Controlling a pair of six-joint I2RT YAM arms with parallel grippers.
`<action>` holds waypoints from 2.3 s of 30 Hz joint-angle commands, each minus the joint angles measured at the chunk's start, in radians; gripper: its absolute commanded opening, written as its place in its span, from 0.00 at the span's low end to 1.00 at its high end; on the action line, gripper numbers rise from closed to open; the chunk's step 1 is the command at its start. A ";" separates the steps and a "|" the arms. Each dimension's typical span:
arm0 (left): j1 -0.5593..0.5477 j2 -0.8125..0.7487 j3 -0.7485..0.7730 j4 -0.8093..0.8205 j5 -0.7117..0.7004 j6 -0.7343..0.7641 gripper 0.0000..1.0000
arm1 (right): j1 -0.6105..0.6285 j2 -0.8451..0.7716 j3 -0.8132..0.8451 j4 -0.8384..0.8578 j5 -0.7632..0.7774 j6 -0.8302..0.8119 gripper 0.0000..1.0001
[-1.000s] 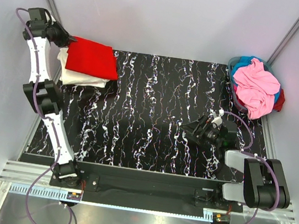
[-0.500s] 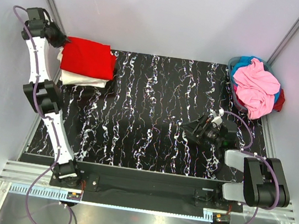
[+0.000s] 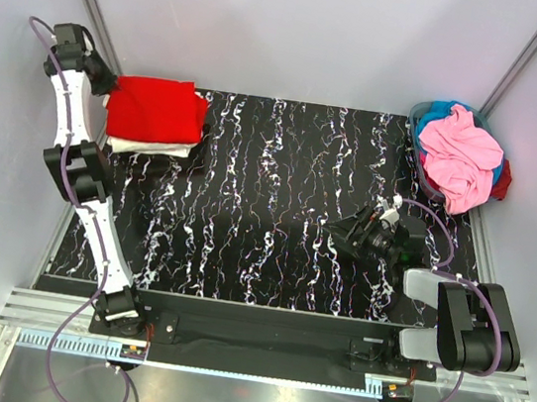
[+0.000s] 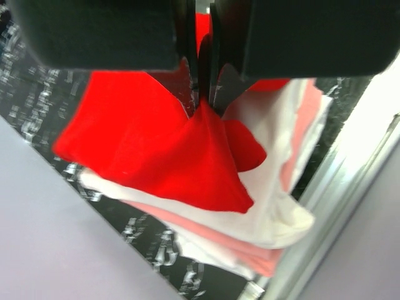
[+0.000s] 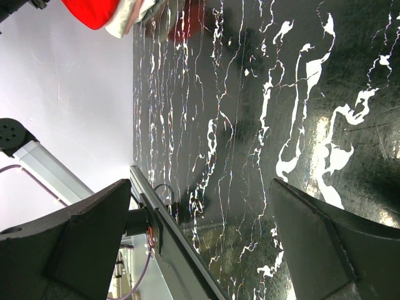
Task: Fold and stack the t-shirts
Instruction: Neatly place the folded tshirt to the corner, then reset both grippers
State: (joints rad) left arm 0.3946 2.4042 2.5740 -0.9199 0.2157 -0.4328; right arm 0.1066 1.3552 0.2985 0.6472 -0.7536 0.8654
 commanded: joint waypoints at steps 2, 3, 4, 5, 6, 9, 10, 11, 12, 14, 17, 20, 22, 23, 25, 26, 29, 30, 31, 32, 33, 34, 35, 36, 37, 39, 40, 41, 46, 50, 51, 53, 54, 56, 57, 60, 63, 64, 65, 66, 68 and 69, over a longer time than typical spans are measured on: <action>0.006 -0.051 -0.040 0.084 -0.124 0.048 0.06 | 0.004 0.004 0.025 0.049 -0.018 0.001 0.99; 0.006 -0.048 -0.037 0.079 -0.136 0.052 0.08 | 0.005 0.004 0.025 0.051 -0.020 0.001 1.00; 0.004 -0.043 -0.035 0.073 -0.144 0.054 0.09 | 0.004 0.005 0.025 0.051 -0.020 0.001 1.00; 0.006 -0.040 -0.035 0.072 -0.148 0.058 0.11 | 0.004 0.008 0.027 0.051 -0.018 0.003 1.00; 0.006 -0.034 -0.037 0.066 -0.154 0.060 0.21 | 0.005 0.007 0.027 0.052 -0.020 0.001 1.00; 0.003 -0.048 -0.083 0.081 -0.139 0.065 0.45 | 0.005 0.009 0.027 0.052 -0.021 0.003 1.00; 0.000 -0.060 -0.103 0.104 -0.138 0.071 0.56 | 0.004 0.010 0.027 0.052 -0.021 0.003 1.00; -0.003 -0.072 -0.135 0.114 -0.142 0.081 0.61 | 0.004 0.012 0.027 0.052 -0.020 0.003 1.00; -0.011 -0.097 -0.141 0.119 -0.153 0.088 0.66 | 0.004 0.012 0.028 0.052 -0.021 0.003 1.00; -0.017 -0.114 -0.123 0.101 -0.206 0.083 0.82 | 0.004 0.015 0.028 0.054 -0.021 0.003 1.00; -0.033 -0.145 -0.127 0.044 -0.341 0.045 0.93 | 0.005 0.016 0.030 0.054 -0.023 0.003 1.00; -0.059 -0.241 -0.207 0.045 -0.441 0.034 0.96 | 0.005 0.016 0.028 0.054 -0.024 0.003 1.00; -0.088 -0.289 -0.259 0.065 -0.495 0.040 0.99 | 0.005 0.018 0.030 0.054 -0.024 0.003 1.00; -0.098 -0.304 -0.271 0.055 -0.530 0.039 0.99 | 0.004 0.019 0.031 0.054 -0.024 0.003 1.00; -0.122 -0.339 -0.272 0.033 -0.587 0.048 0.99 | 0.004 0.019 0.031 0.052 -0.024 0.003 1.00; -0.126 -0.359 -0.268 0.023 -0.608 0.052 0.99 | 0.004 0.019 0.031 0.051 -0.023 0.003 1.00; -0.141 -0.425 -0.294 0.001 -0.660 0.058 0.99 | 0.004 0.024 0.034 0.048 -0.024 0.001 1.00; -0.146 -0.450 -0.308 0.000 -0.670 0.057 0.99 | 0.004 0.025 0.036 0.046 -0.026 0.003 1.00; -0.151 -0.474 -0.330 0.007 -0.674 0.058 0.99 | 0.002 0.027 0.037 0.046 -0.026 0.001 1.00; -0.157 -0.543 -0.383 0.012 -0.674 0.054 0.99 | 0.004 0.030 0.039 0.045 -0.027 0.001 1.00; -0.174 -0.585 -0.426 0.022 -0.673 0.049 0.99 | 0.004 0.030 0.039 0.043 -0.027 0.000 1.00; -0.186 -0.634 -0.480 0.074 -0.652 0.052 0.99 | 0.004 0.030 0.039 0.043 -0.026 0.000 1.00; -0.201 -0.737 -0.591 0.101 -0.642 0.054 0.99 | 0.004 0.030 0.040 0.037 -0.026 -0.002 1.00; -0.235 -0.795 -0.656 0.160 -0.629 0.048 0.99 | 0.004 0.030 0.042 0.035 -0.023 -0.002 1.00; -0.253 -0.856 -0.726 0.199 -0.571 0.043 0.99 | 0.004 0.025 0.042 0.031 -0.024 -0.006 1.00; -0.307 -1.035 -0.938 0.307 -0.492 0.002 0.99 | 0.004 0.024 0.044 0.019 -0.018 -0.008 1.00; -0.335 -1.092 -1.075 0.347 -0.422 -0.010 0.99 | 0.004 0.016 0.044 0.016 -0.016 -0.011 1.00; -0.370 -1.185 -1.131 0.369 -0.417 -0.017 0.99 | 0.004 0.015 0.045 0.002 -0.013 -0.012 1.00; -0.644 -1.414 -1.461 0.397 -0.432 -0.046 0.99 | 0.004 -0.031 0.041 -0.041 0.010 -0.032 1.00; -0.724 -1.537 -1.678 0.379 -0.450 -0.058 0.99 | 0.005 -0.079 0.033 -0.081 0.042 -0.045 1.00; -0.726 -1.560 -1.719 0.371 -0.463 -0.057 0.99 | 0.004 -0.090 0.030 -0.086 0.045 -0.046 1.00; -0.761 -1.611 -1.786 0.334 -0.528 -0.098 0.99 | 0.004 -0.108 0.027 -0.101 0.057 -0.051 1.00; -0.775 -1.619 -1.783 0.316 -0.548 -0.101 0.99 | 0.002 -0.113 0.025 -0.103 0.060 -0.049 1.00; -0.795 -1.622 -1.766 0.302 -0.497 -0.093 0.99 | 0.004 -0.116 0.025 -0.107 0.063 -0.051 1.00; -0.795 -1.616 -1.747 0.250 -0.483 -0.102 0.99 | 0.005 -0.117 0.027 -0.110 0.065 -0.051 1.00; -0.795 -1.596 -1.687 0.178 -0.440 -0.037 0.99 | 0.004 -0.122 0.027 -0.123 0.074 -0.052 1.00; -0.795 -1.576 -1.648 0.119 -0.453 0.048 0.99 | 0.004 -0.122 0.028 -0.127 0.077 -0.051 1.00; -0.795 -1.580 -1.652 0.113 -0.464 0.072 0.99 | 0.005 -0.114 0.033 -0.130 0.077 -0.052 1.00; -0.795 -1.590 -1.664 0.115 -0.473 0.072 0.99 | 0.004 -0.113 0.034 -0.135 0.080 -0.051 1.00; -0.795 -1.602 -1.680 0.134 -0.464 0.074 0.99 | 0.004 -0.110 0.036 -0.139 0.082 -0.051 1.00; -0.795 -1.633 -1.704 0.160 -0.414 0.085 0.99 | 0.004 -0.105 0.041 -0.152 0.085 -0.051 1.00; -0.795 -1.639 -1.709 0.183 -0.391 0.086 0.99 | 0.005 -0.107 0.042 -0.156 0.088 -0.054 1.00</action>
State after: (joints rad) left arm -0.3981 0.8021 0.8730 -0.7761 -0.2337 -0.3962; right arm 0.1066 1.2545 0.3107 0.5091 -0.6895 0.8310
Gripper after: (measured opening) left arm 0.987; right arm 0.994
